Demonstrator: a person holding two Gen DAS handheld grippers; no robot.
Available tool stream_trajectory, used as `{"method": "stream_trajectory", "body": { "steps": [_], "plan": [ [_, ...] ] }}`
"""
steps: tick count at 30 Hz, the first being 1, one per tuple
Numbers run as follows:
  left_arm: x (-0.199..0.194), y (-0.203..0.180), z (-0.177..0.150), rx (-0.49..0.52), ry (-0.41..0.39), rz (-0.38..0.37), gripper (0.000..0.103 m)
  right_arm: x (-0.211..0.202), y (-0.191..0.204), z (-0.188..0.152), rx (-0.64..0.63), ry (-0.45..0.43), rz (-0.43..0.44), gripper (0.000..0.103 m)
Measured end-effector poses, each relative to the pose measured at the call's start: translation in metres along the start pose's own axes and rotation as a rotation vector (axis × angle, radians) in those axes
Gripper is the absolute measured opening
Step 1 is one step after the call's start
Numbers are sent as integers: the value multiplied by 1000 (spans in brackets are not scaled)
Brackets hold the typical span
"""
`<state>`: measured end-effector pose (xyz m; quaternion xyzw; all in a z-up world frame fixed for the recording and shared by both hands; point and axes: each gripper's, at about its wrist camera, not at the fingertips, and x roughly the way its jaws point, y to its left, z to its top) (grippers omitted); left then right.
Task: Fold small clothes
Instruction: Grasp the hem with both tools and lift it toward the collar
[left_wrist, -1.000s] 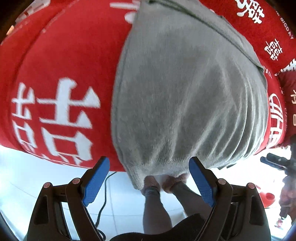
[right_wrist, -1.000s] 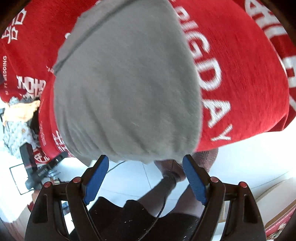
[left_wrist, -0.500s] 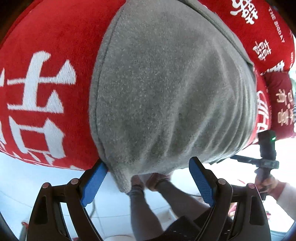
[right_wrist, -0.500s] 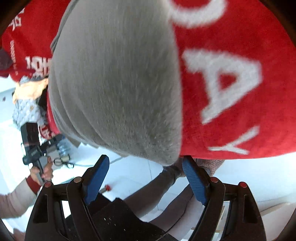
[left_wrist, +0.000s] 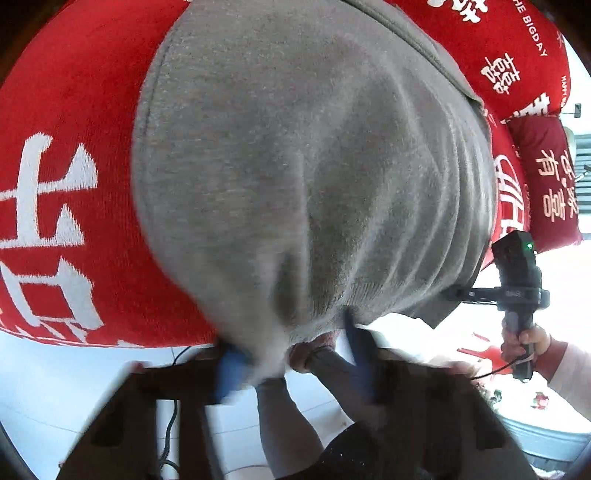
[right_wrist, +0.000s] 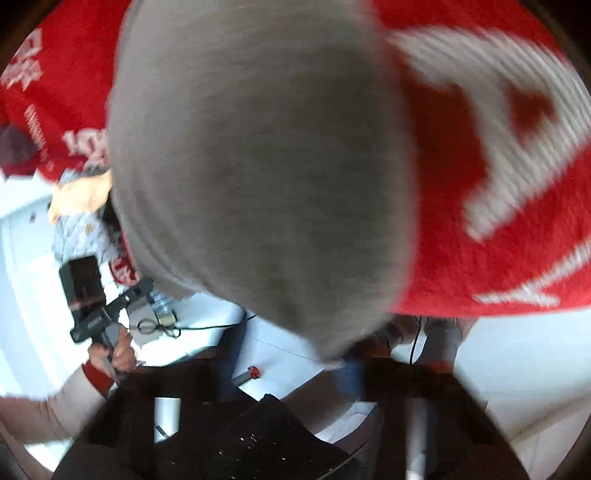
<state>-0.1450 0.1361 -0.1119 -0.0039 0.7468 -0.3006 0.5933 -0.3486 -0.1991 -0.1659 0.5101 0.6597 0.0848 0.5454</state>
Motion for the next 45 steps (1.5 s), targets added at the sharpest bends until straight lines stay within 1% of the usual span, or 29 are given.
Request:
{"method": "stream_trajectory", "body": {
  "steps": [4,8,12,19,21,24,28,33,39,40,43,45],
  "plan": [
    [-9,-2,3,8,1,-30,15,-10,14,-10,-15,-23,58,12],
    [-31,-5,4,-26,-48,-123,14,-27,31,-17,-19,-66,144,12],
    [-56,-13,11,-29,-106,-181,14,-45,53,-16,-14,-137,216,12],
    [-89,-18,41,-22,-207,-246,14,-84,84,0,-20,-277,303,12],
    [-99,-19,53,-33,-237,-259,14,-94,93,8,-33,-301,324,12],
    [-112,-19,69,-35,-274,-255,14,-108,107,21,-60,-327,348,12],
    [-124,-21,94,-58,-321,-250,14,-126,128,49,-99,-343,370,12],
    [-138,-29,144,-87,-385,-240,14,-148,155,101,-134,-348,394,12],
    [-142,-38,219,-119,-452,-220,14,-174,184,184,-159,-348,392,12],
    [-141,-39,233,-121,-462,-212,14,-179,187,203,-163,-349,385,12],
    [-130,-38,278,-132,-477,-189,14,-184,187,247,-142,-352,383,12],
    [-116,-32,306,-154,-478,-167,14,-179,183,278,-116,-344,357,12]
  ]
}}
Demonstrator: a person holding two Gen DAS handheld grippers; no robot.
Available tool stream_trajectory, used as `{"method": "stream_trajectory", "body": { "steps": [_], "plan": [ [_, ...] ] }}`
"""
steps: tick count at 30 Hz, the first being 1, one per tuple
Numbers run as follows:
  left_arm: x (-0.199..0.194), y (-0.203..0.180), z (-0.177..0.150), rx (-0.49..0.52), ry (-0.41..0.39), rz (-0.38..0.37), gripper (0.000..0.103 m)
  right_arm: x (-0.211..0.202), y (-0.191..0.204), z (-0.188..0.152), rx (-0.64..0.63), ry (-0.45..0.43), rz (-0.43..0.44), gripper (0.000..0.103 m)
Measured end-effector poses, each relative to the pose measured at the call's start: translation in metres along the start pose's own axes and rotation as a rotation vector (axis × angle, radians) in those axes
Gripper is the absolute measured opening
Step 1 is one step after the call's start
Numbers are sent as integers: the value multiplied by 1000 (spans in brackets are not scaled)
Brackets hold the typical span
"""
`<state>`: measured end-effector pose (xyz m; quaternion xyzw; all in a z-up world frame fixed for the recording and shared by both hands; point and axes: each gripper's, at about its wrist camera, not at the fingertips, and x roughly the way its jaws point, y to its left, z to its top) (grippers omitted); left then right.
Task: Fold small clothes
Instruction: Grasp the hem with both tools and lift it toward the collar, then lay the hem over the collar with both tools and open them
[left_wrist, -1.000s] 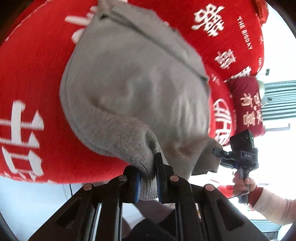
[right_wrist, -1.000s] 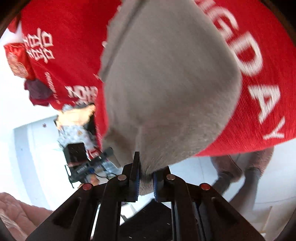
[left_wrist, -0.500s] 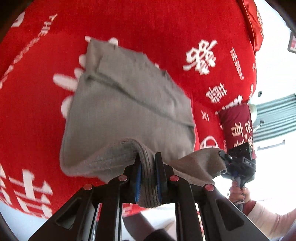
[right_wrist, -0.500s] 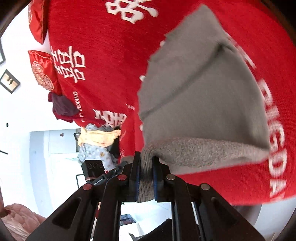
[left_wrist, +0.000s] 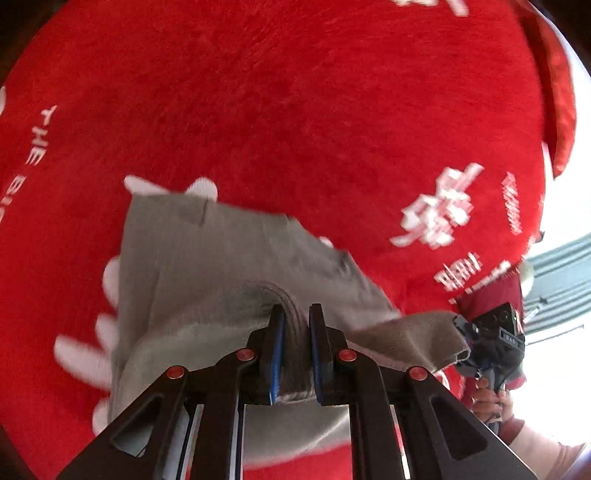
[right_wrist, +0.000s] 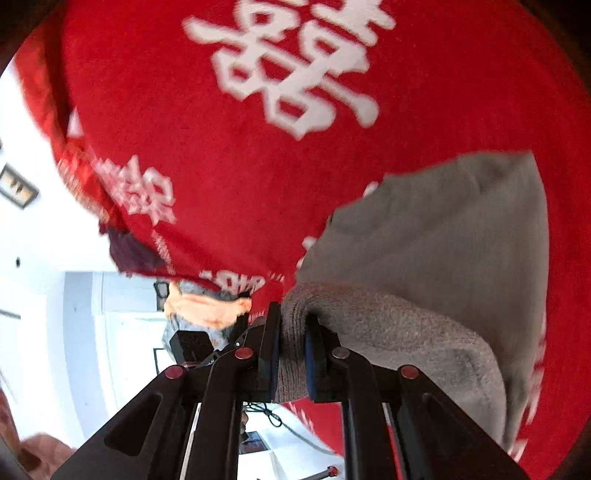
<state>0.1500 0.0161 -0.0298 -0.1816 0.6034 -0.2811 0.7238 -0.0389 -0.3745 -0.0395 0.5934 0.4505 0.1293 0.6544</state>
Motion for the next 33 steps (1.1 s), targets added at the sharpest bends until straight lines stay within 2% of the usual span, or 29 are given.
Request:
{"method": "stream_trajectory", "body": {
  "steps": [5,8,11,12,14,15,16,17,18,19,21,25,28,33],
  "plan": [
    [53,26,27,-75,15,129,14,39,-51,41,92,48,-127,12],
    [69,34,31,-78,29,215,14,54,-75,49,137,72,-176,12],
    [72,37,38,-96,27,261,15,60,-79,54,160,79,-204,14],
    [69,36,41,-95,24,271,15,61,-76,55,152,81,-214,17],
    [63,31,47,-67,11,300,15,60,-62,58,104,83,-238,32],
    [58,27,49,-51,8,314,15,56,-53,60,71,72,-246,49],
    [54,24,52,-41,4,320,18,53,-47,62,51,56,-246,62],
    [48,21,54,-30,-3,326,26,48,-40,64,35,34,-242,64],
    [44,20,55,-26,-11,331,54,41,-33,67,19,16,-247,64],
    [37,16,55,-21,-34,341,66,37,-30,69,11,7,-255,64],
    [31,11,54,11,-44,334,66,26,-25,71,-8,-12,-288,64],
    [46,9,47,67,56,354,66,15,-28,62,-40,8,-378,64],
    [71,14,46,109,128,369,66,21,-35,55,-82,59,-463,64],
    [112,13,55,154,213,341,66,45,-33,66,-166,94,-481,62]
  ]
}}
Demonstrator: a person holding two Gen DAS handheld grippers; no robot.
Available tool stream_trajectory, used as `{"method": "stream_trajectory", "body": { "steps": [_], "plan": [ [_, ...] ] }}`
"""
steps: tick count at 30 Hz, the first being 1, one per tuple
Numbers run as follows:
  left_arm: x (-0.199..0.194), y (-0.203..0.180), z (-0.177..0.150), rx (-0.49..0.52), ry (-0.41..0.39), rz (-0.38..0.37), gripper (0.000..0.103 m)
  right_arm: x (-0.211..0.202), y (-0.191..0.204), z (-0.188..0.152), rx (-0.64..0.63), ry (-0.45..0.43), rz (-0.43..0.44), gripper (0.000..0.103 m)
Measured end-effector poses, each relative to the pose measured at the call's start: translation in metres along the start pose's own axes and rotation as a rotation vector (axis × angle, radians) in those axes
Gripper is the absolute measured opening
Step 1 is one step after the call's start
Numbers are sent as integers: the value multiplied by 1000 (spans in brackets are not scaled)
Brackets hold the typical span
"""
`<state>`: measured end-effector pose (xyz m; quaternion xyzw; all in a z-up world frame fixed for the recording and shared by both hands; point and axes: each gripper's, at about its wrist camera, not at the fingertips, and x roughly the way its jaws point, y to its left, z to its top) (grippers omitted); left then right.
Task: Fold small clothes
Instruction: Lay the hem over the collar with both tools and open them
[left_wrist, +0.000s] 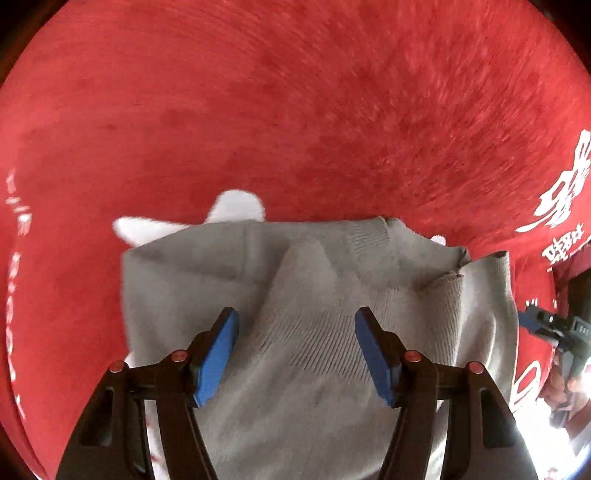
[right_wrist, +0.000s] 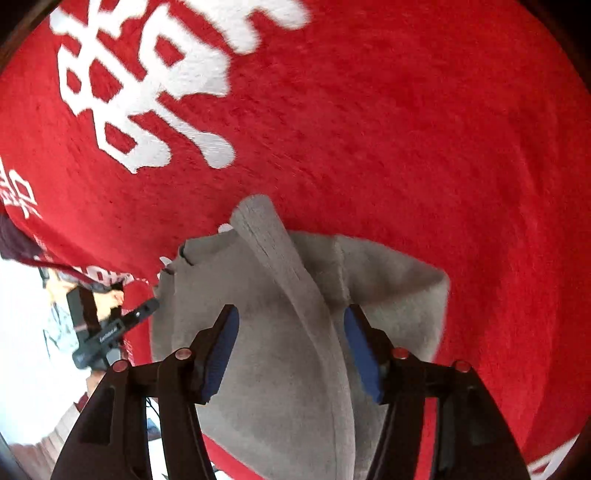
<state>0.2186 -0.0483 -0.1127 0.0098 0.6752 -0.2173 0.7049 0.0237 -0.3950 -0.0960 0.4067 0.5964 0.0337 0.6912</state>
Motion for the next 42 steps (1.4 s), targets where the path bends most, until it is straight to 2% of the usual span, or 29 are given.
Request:
{"method": "stream_trajectory", "body": {
  "steps": [3,5,6,7,8,10,13,15,19,22,23,25,26,27,28,29,30,32,36,42],
  "plan": [
    [12,-10,4,51,27,25,66,18,14,10,-67,35,-45,56],
    [15,-14,3,85,36,44,59,32,17,13,-102,80,-117,35],
    [15,-17,2,104,42,45,30,36,17,14,-112,95,-139,8],
    [16,-18,2,116,56,44,8,37,18,14,-118,96,-154,6],
    [15,-18,2,111,62,40,8,35,21,14,-120,81,-149,6],
    [3,-15,2,89,15,35,8,20,27,13,-127,30,-132,6],
    [-12,0,4,26,-61,58,8,6,22,17,-123,5,-140,6],
    [-8,14,7,-27,-61,76,8,12,15,21,-119,21,-163,6],
    [7,19,8,-72,-53,137,8,37,1,23,-93,56,-216,6],
    [4,20,6,-113,-72,154,8,38,-4,23,-57,35,-208,6],
    [1,21,5,-120,-75,152,12,38,-5,23,-51,35,-204,6],
    [-10,25,3,-118,-88,182,36,27,-14,24,-32,44,-175,11],
    [-17,27,1,-114,-101,198,41,19,-17,24,-27,45,-169,12],
    [-26,29,-2,-110,-114,201,49,11,-17,23,-31,45,-168,17],
    [-34,33,-5,-107,-118,199,49,4,-18,22,-39,43,-172,30],
    [-41,35,-9,-102,-115,191,49,-6,-19,19,-49,41,-180,39],
    [-51,37,-17,-95,-107,183,49,-13,-19,15,-57,40,-181,52],
    [-62,40,-32,-81,-88,167,49,-27,-19,2,-63,41,-158,54],
    [-78,46,-88,-70,-2,135,49,-49,-27,-40,-22,70,-106,54],
    [-69,54,-155,-123,96,79,49,-73,-45,-114,116,74,-79,54]
  ]
}}
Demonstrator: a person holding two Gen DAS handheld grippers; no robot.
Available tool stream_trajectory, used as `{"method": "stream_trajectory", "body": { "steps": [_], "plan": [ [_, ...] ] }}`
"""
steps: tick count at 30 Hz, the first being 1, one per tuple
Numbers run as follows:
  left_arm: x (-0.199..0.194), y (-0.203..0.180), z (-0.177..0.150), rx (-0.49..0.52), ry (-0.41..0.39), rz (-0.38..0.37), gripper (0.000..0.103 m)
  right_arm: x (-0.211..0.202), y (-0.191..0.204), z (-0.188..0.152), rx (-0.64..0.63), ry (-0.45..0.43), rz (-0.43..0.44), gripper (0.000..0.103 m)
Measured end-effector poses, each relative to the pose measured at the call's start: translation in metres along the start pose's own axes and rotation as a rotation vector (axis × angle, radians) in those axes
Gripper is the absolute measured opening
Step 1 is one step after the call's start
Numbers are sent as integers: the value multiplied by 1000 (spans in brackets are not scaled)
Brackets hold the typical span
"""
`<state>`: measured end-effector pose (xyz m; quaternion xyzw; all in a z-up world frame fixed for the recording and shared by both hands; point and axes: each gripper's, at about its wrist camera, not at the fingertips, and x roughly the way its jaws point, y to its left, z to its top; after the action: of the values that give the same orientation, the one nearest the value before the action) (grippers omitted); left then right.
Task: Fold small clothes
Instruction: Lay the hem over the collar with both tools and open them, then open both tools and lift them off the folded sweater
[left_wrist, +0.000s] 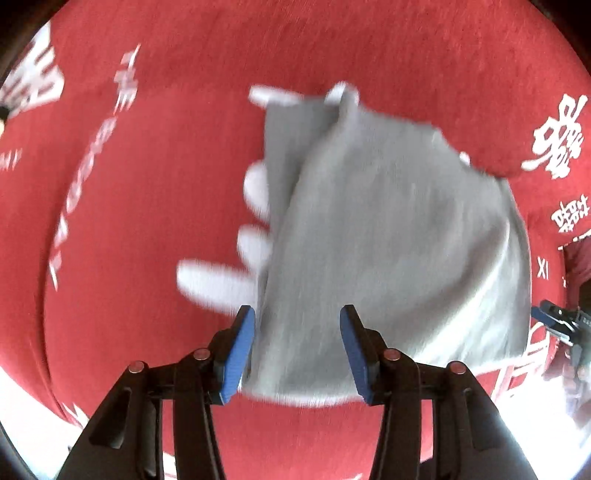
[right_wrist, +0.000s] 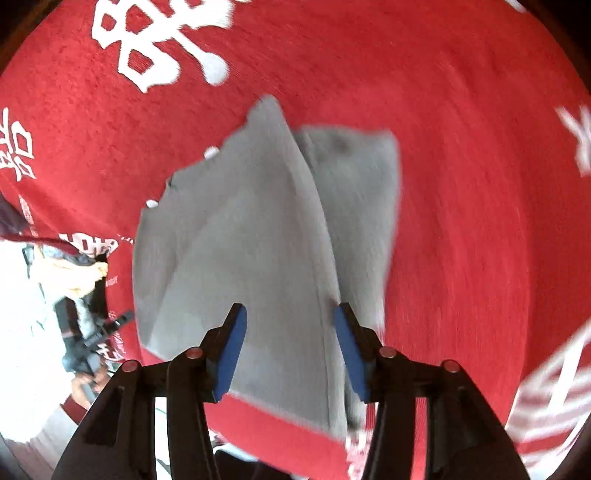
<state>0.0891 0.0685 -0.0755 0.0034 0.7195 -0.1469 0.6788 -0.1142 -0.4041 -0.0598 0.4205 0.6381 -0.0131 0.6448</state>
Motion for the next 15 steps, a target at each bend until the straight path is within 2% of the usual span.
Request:
{"method": "stream_trajectory", "body": {
  "steps": [3,6,9,12,13,15],
  "plan": [
    [8,6,-18,-18,23,-33,49,-1,-2,-38,71,-15,-1,54],
    [7,9,-17,-7,23,-66,49,-1,-13,-71,162,-31,35,54],
    [5,12,-13,-5,38,-108,49,15,-19,-98,271,-73,137,54],
    [4,14,-13,13,50,-135,48,42,-19,-105,355,-115,233,54],
    [5,14,-13,15,51,-145,34,52,-20,-105,390,-127,256,54],
    [7,18,-14,24,66,-144,23,67,-21,-103,453,-158,293,53]
  ]
}}
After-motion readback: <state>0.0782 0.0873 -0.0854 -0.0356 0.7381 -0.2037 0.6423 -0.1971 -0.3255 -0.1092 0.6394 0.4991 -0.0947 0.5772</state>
